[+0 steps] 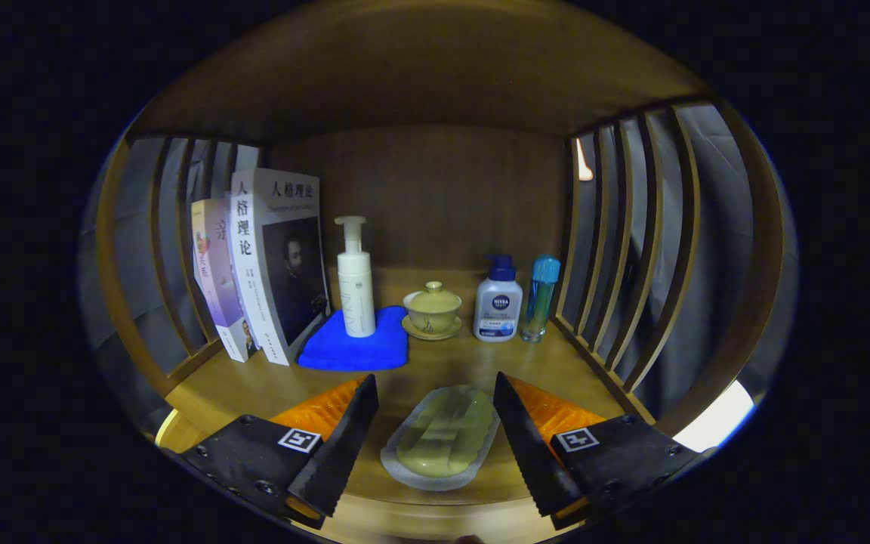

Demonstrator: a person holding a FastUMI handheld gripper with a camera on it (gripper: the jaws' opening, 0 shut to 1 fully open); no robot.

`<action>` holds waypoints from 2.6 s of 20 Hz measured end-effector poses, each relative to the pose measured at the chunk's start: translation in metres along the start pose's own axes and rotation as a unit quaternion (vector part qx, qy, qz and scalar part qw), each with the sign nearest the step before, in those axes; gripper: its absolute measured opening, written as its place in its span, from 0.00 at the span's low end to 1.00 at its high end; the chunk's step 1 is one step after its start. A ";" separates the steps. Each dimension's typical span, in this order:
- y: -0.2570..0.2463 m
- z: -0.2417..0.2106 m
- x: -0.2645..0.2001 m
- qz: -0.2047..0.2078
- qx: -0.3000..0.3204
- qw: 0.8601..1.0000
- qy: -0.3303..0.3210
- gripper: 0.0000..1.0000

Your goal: Pull open the drawer, take out the items inside it, and place them on the countertop above the cabinet.

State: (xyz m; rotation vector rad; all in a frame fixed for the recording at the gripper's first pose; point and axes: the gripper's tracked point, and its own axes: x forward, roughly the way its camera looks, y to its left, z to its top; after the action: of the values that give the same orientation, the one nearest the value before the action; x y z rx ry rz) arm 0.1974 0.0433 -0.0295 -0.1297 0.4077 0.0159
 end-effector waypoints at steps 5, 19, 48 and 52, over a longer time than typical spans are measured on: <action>0.017 0.001 -0.043 0.024 -0.006 0.999 -0.034 0.97; 0.023 -0.041 -0.171 0.029 0.028 0.992 -0.117 0.97; 0.076 -0.234 -0.216 0.038 0.001 0.998 -0.056 0.97; 0.074 -0.241 -0.205 0.030 0.009 0.998 -0.045 0.98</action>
State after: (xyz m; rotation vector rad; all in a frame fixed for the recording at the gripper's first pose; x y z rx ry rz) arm -0.0889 0.0875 -0.1763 -0.0984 0.3212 0.0770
